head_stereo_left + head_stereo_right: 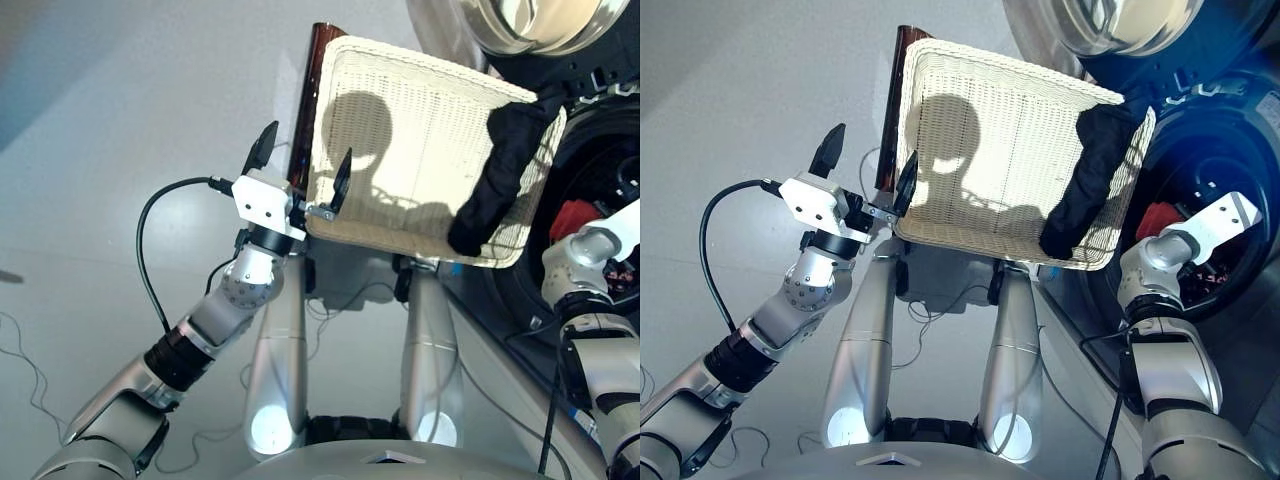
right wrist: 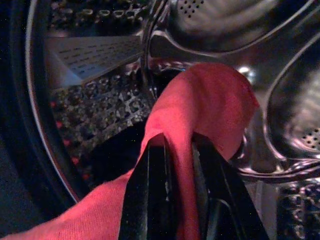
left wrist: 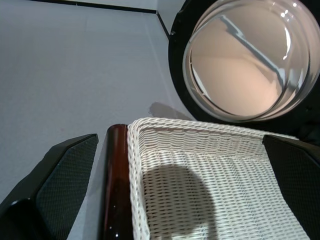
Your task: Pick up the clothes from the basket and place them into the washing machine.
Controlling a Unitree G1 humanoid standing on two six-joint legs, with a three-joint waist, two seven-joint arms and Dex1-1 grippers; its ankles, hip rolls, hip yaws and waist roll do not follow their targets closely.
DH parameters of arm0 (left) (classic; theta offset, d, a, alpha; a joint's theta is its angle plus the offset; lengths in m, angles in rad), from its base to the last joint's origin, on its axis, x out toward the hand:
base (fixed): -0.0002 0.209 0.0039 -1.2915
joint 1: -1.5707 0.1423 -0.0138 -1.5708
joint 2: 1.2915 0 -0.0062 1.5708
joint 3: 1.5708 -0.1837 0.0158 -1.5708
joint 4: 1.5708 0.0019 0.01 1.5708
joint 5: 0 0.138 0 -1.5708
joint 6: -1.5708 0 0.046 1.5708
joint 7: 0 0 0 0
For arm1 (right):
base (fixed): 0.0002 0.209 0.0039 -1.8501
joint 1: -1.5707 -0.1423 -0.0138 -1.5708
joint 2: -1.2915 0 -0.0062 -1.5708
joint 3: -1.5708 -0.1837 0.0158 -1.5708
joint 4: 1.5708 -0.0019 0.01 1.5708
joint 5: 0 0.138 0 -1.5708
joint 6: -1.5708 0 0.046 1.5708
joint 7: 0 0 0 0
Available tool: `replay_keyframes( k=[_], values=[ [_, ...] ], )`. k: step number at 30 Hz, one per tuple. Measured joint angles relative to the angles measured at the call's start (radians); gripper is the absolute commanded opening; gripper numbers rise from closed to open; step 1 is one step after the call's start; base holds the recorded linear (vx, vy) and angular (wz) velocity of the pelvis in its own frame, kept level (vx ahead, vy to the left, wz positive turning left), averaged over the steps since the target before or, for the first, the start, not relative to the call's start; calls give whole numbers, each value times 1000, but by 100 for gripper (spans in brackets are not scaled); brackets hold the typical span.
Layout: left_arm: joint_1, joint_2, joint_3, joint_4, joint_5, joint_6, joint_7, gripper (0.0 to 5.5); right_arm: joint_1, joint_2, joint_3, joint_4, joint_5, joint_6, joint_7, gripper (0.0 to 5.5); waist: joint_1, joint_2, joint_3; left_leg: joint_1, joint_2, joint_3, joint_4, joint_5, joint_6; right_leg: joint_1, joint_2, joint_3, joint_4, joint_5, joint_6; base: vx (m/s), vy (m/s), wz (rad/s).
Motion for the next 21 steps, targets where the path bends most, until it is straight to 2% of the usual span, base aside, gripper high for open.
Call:
replay_keyframes(
  k=[11, 12, 13, 21],
  values=[
    [-5, 5, 9, -2, 2, 1, 7, 550, -48, -44, -5, 81, 28, 8, 12, 0, 0, 0, 0, -41, -6, 5, 13, -5, 4, -41, -5, 8, 11, -4, 6, 0, 0, 0],
    [-9, 7, 9, -2, 2, 1, 7, 550, -49, -47, -6, 91, 35, 9, 16, 104, 0, 0, 0, -41, -7, 5, 14, -5, 4, -41, -5, 9, 10, -4, 6, 0, 0, 0],
    [-13, 10, 8, -2, 2, 1, 7, 550, -53, -52, -7, 98, 53, 9, 18, 550, 0, 0, 0, -42, -7, 6, 15, -6, 4, -41, -6, 9, 10, -5, 7, 0, 0, 0],
    [-38, 14, 10, -2, 6, 1, 10, 550, -60, -77, -31, 123, 106, 9, 37, 550, 0, 0, 0, -42, -10, 10, 31, -8, 5, -39, -9, 12, 12, -6, 10, 0, 0, 0]
  ],
)
